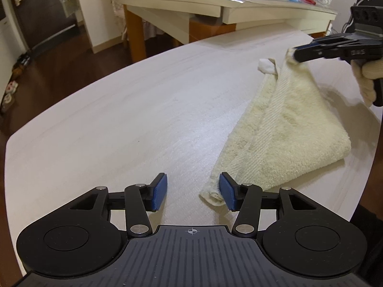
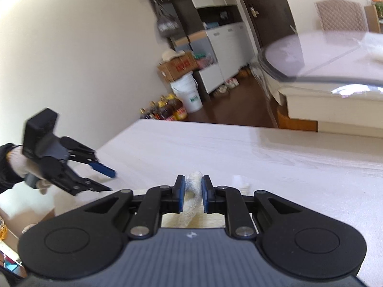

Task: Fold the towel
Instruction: 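Lift the held corner with the right gripper and fold it over the triangle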

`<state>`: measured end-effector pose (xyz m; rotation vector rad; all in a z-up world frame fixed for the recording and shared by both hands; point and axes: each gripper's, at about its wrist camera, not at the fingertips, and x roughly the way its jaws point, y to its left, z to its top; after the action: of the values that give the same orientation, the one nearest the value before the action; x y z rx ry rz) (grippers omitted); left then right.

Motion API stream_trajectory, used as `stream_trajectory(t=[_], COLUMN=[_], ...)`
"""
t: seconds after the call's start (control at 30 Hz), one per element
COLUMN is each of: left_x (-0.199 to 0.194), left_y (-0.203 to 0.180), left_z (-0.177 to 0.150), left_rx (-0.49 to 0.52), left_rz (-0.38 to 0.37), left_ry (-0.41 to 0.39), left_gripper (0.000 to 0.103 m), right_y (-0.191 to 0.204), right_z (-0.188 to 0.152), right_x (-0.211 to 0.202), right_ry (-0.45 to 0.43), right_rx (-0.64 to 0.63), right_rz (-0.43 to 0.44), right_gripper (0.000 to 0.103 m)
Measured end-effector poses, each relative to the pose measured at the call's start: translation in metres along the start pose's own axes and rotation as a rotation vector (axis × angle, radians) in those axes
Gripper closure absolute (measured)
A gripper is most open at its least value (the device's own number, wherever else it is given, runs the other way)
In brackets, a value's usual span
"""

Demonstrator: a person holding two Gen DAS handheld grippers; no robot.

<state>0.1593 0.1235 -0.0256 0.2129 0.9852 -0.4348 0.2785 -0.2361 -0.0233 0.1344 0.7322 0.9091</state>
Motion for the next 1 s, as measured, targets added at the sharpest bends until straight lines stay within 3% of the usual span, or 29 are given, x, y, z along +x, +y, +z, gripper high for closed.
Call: stream_trajectory(t=[0.2, 0.43, 0.57, 0.63, 0.67, 0.77, 0.9, 1.0], left_x=[0.000, 0.000, 0.002, 0.002, 0.002, -0.002, -0.012, -0.016], left_y=[0.004, 0.003, 0.004, 0.004, 0.003, 0.004, 0.012, 0.016], left_z=[-0.002, -0.002, -0.002, -0.002, -0.003, -0.006, -0.002, 0.002], left_rx=[-0.019, -0.013, -0.023, -0.024, -0.025, -0.031, -0.086, -0.100], left_rz=[-0.004, 0.002, -0.001, -0.002, -0.002, -0.002, -0.013, 0.003], left_ry=[-0.003, -0.003, -0.007, -0.011, -0.013, -0.055, -0.120, -0.141], left_gripper=[0.044, 0.043, 0.042, 0.042, 0.042, 0.050, 0.052, 0.053], right_y=[-0.010, 0.004, 0.011, 0.010, 0.013, 0.025, 0.034, 0.026], right_z=[-0.007, -0.011, -0.011, -0.012, -0.013, -0.015, -0.011, -0.011], right_x=[-0.001, 0.002, 0.018, 0.021, 0.021, 0.010, -0.004, 0.000], right_ry=[0.021, 0.014, 0.054, 0.058, 0.049, -0.006, -0.068, -0.057], right_rx=[0.028, -0.065, -0.091, -0.088, -0.094, -0.131, -0.154, -0.134], right_rz=[-0.024, -0.107, -0.125, -0.118, -0.117, -0.125, -0.188, -0.228], right_gripper=[0.077, 0.076, 0.076, 0.079, 0.093, 0.094, 0.094, 0.094])
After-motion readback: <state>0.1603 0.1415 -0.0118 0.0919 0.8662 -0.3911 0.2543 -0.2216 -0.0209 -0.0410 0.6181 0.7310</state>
